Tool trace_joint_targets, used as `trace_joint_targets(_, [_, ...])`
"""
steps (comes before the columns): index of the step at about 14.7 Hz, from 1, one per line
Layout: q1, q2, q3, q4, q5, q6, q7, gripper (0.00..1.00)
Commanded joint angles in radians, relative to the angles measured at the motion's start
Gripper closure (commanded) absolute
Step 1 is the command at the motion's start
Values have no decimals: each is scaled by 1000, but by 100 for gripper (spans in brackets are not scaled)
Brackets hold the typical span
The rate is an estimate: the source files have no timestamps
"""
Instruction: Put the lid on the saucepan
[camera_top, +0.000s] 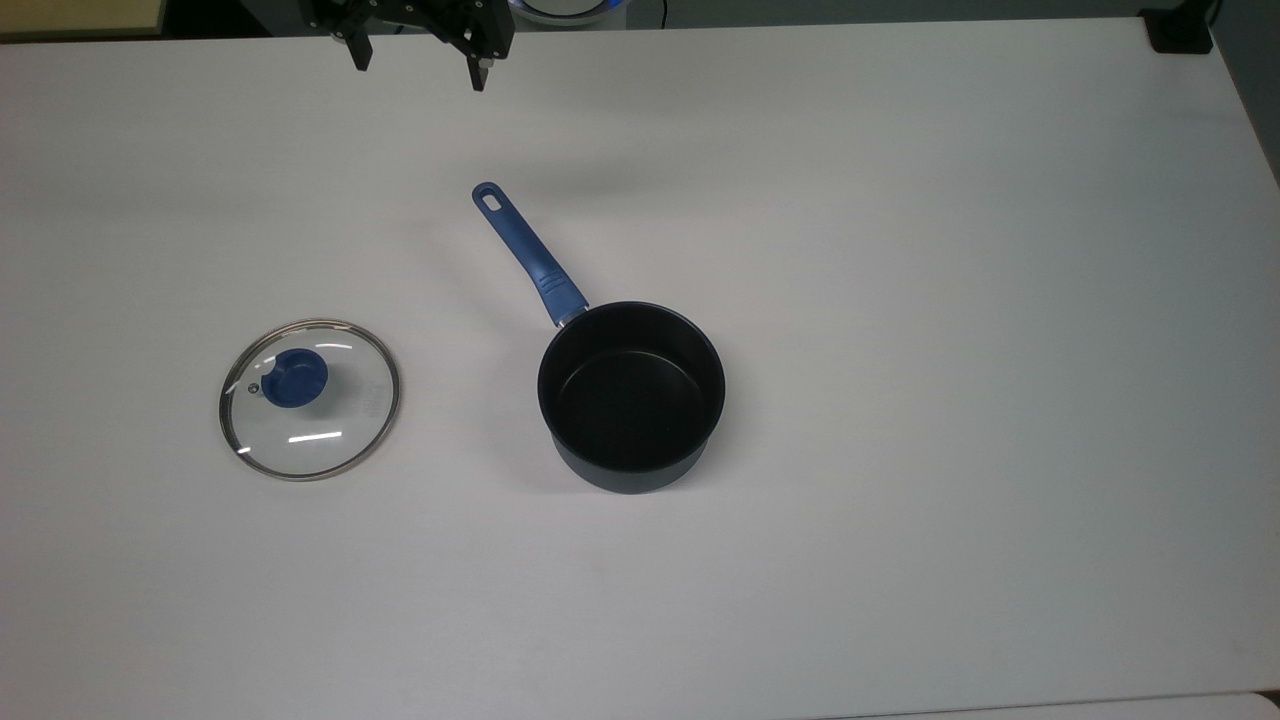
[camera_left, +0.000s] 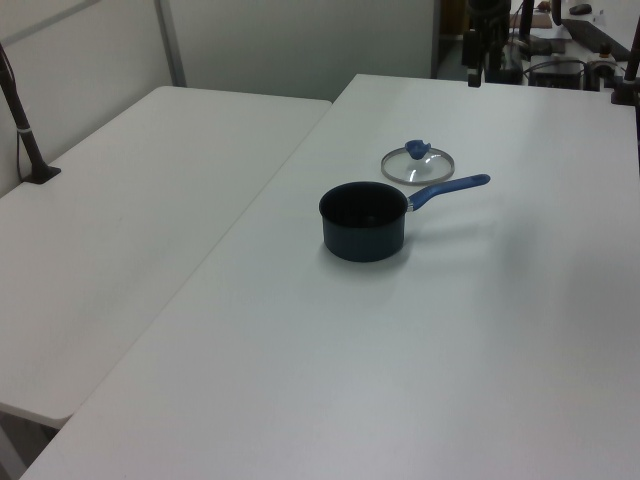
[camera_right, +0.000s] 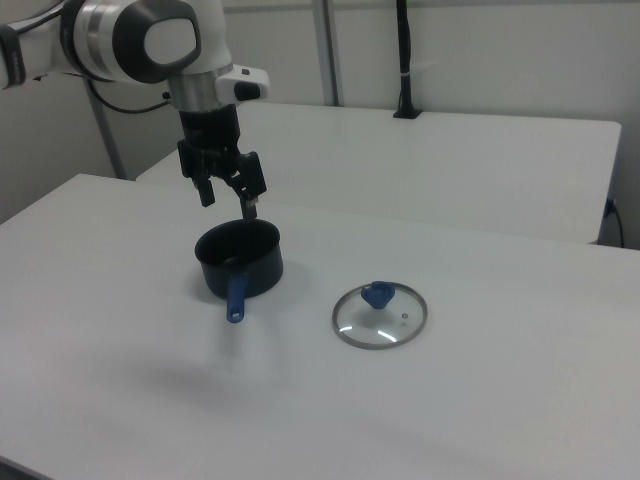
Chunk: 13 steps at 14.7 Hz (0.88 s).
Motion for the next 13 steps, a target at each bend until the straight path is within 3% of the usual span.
trace_joint_targets(1, [1, -31, -10, -16, 8, -37, -51, 0])
trace_joint_targets(6, [-14, -27, -9, -14, 11, -36, -49, 0])
trace_joint_targets(10, [-46, 62, -9, 46, 48, -21, -51, 0])
trace_joint_targets(13, [-97, 119, -13, 58, 82, 76, -52, 0])
